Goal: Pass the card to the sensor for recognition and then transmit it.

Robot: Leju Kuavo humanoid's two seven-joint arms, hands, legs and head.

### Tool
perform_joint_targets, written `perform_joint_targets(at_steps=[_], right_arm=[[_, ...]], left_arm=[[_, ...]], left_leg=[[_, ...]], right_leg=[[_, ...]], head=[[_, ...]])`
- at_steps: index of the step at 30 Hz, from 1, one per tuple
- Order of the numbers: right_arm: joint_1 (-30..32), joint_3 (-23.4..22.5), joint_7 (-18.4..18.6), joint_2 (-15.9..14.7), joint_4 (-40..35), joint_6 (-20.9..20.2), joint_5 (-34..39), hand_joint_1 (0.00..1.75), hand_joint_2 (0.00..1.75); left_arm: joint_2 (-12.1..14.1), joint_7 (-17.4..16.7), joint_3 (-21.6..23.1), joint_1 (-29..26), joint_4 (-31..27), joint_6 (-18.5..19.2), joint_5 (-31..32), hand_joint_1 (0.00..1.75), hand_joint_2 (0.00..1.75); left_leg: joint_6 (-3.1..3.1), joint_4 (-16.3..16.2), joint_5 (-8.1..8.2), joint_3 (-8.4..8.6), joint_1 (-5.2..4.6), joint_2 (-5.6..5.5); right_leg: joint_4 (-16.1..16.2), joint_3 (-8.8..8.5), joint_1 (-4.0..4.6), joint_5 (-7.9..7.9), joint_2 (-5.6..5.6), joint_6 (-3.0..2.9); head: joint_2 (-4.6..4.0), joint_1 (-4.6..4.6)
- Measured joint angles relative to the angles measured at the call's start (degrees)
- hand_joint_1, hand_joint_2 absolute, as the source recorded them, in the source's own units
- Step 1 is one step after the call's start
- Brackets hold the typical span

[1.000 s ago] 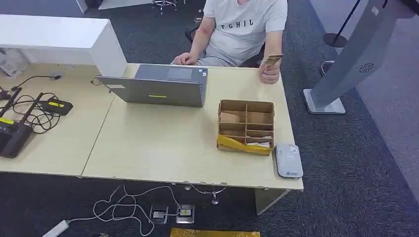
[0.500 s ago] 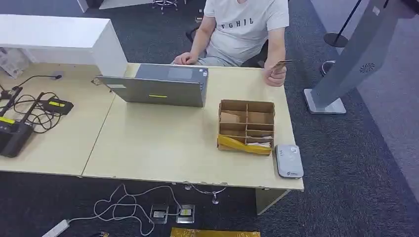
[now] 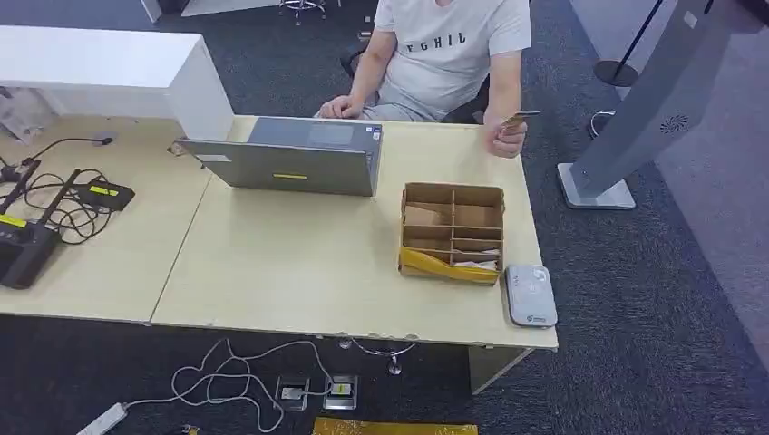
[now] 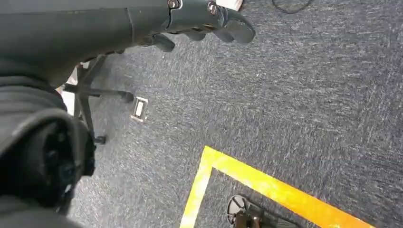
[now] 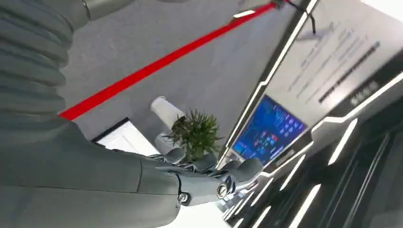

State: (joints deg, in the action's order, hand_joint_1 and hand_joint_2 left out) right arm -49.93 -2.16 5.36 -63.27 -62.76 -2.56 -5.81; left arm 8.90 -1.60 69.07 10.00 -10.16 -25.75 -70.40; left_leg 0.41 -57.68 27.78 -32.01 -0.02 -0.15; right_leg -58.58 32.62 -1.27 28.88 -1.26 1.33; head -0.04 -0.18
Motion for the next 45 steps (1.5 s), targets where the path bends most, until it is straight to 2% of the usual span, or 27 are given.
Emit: perform_joint_targets(at_steps=[1,4,10,17,22,26,31,35,40,45], right_arm=[[0.41,1.4,1.07,0.26,-1.73,-0.94,0.13,0.0,1.75],[1.64,6.64,4.78,1.2,-6.64,-8.31,1.6,0.0,1.75],[4.41,14.9,6.51,3.43,-13.13,-13.05,1.27,0.0,1.75],[5.1,21.39,9.13,5.48,-18.72,-15.69,0.98,0.0,1.75],[6.17,26.04,10.31,6.86,-22.0,-14.88,0.99,0.0,1.75],[6.36,27.8,10.42,7.65,-23.23,-14.49,1.01,0.0,1.75],[7.23,30.09,8.89,8.57,-23.68,-10.5,-2.32,0.0,1.75],[7.83,32.06,5.7,9.64,-23.64,-5.02,-10.11,0.0,1.75],[8.74,34.53,2.05,11.96,-23.18,3.29,-24.49,0.0,1.75],[9.88,36.21,1.11,15.8,-21.32,8.86,-33.47,0.0,1.75]], left_arm=[[-0.02,0.0,0.0,0.03,0.0,0.0,0.0,0.0,0.0],[-0.17,-0.2,0.0,0.04,0.0,0.48,-0.15,0.0,0.0],[-0.28,-1.18,0.0,0.0,0.0,0.92,0.02,0.0,0.0],[-0.31,-1.25,0.0,0.0,0.0,1.53,0.72,0.0,0.0],[-0.31,-1.25,0.02,-0.01,0.0,1.77,1.09,0.0,0.0],[-0.28,-1.25,0.02,-0.01,0.0,1.77,1.14,0.0,0.0],[-0.28,-1.25,0.02,-0.02,0.0,1.92,1.57,0.0,0.0],[-0.31,-1.25,0.02,-0.01,0.0,2.12,2.21,0.0,0.0],[-0.31,-1.25,0.09,-0.01,0.0,2.1,3.08,0.0,0.0],[-0.39,-1.25,0.11,0.0,0.0,1.99,3.17,0.0,0.0]], left_leg=[[0.0,0.01,0.0,-0.02,0.01,0.01],[-0.03,0.0,-0.02,0.07,0.1,-0.03],[-0.08,-0.01,-0.08,0.04,0.11,-0.19],[-0.09,0.0,-0.07,-0.05,0.14,-0.17],[-0.09,0.0,-0.08,-0.05,0.13,-0.18],[-0.1,-0.01,-0.08,-0.04,0.13,-0.18],[-0.1,0.0,-0.08,-0.06,0.13,-0.16],[-0.1,0.0,-0.08,-0.06,0.15,-0.16],[-0.11,0.0,-0.08,-0.08,0.18,-0.16],[-0.13,0.0,-0.09,-0.07,0.21,-0.14]], right_leg=[[0.0,0.0,0.01,0.0,0.05,0.0],[0.0,-0.01,0.1,0.0,-0.03,0.0],[0.0,0.04,0.11,0.0,-0.17,0.0],[0.0,0.11,0.14,0.0,-0.14,-0.01],[0.0,0.12,0.14,0.0,-0.17,-0.01],[0.0,0.13,0.14,0.0,-0.15,-0.01],[0.0,0.14,0.14,0.0,-0.12,-0.01],[0.0,0.15,0.16,0.0,-0.11,-0.01],[-0.01,0.15,0.18,0.0,-0.07,-0.01],[-0.01,0.15,0.21,0.0,-0.07,-0.01]], head=[[-0.02,0.02],[-0.02,0.09],[-0.02,0.04],[-0.02,0.07],[-0.02,0.07],[-0.02,0.07],[-0.02,0.07],[-0.02,0.09],[-0.02,0.07],[-0.02,0.07]])
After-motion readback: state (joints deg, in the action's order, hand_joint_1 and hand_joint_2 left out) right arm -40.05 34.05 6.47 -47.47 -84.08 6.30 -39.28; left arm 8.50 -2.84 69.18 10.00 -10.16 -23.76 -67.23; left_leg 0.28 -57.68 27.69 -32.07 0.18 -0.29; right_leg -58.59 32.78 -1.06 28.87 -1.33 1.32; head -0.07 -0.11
